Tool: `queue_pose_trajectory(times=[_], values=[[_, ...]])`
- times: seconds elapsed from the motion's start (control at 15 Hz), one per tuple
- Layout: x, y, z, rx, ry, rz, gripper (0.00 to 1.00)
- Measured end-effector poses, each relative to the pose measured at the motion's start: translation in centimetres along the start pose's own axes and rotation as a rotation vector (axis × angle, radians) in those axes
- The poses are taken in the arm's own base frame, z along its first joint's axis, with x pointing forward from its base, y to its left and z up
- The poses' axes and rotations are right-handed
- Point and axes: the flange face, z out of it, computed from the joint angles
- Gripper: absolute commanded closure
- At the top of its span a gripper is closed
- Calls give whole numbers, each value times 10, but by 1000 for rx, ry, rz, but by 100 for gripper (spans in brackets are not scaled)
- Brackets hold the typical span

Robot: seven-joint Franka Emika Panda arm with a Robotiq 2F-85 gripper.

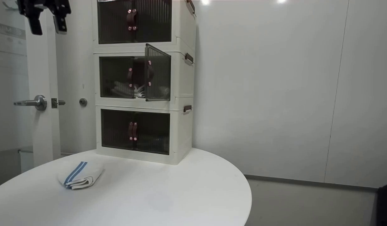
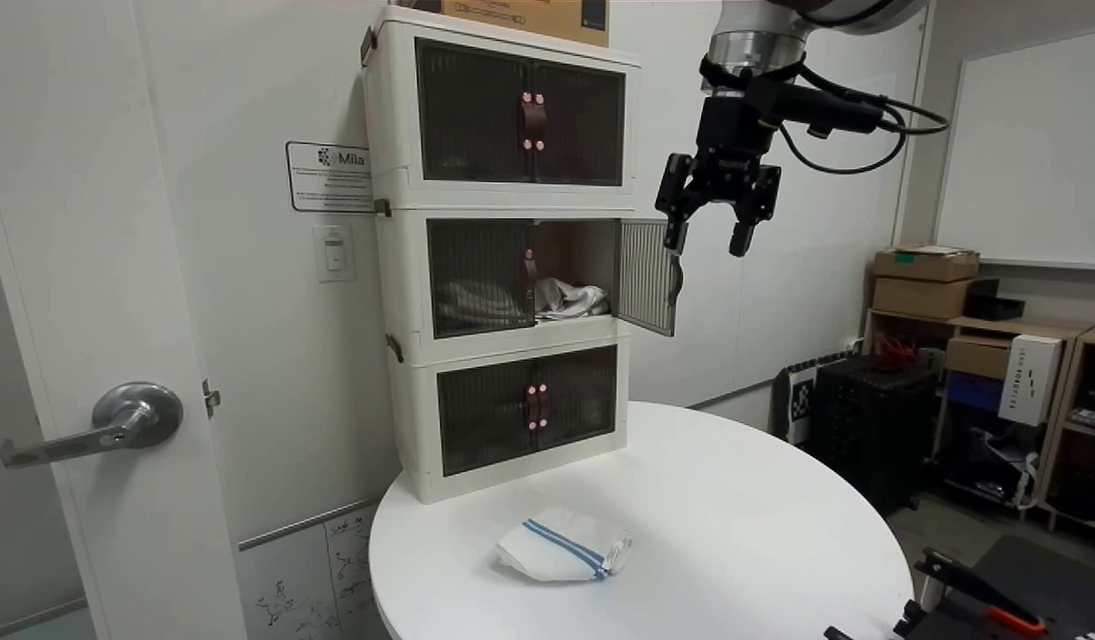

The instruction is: Open the right cabinet door of the middle compartment

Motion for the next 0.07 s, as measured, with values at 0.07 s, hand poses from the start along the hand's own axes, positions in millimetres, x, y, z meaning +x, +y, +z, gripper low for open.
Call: queue_pose_trajectory(times=[0.07], values=[[0, 0, 0, 0, 0, 0, 0]])
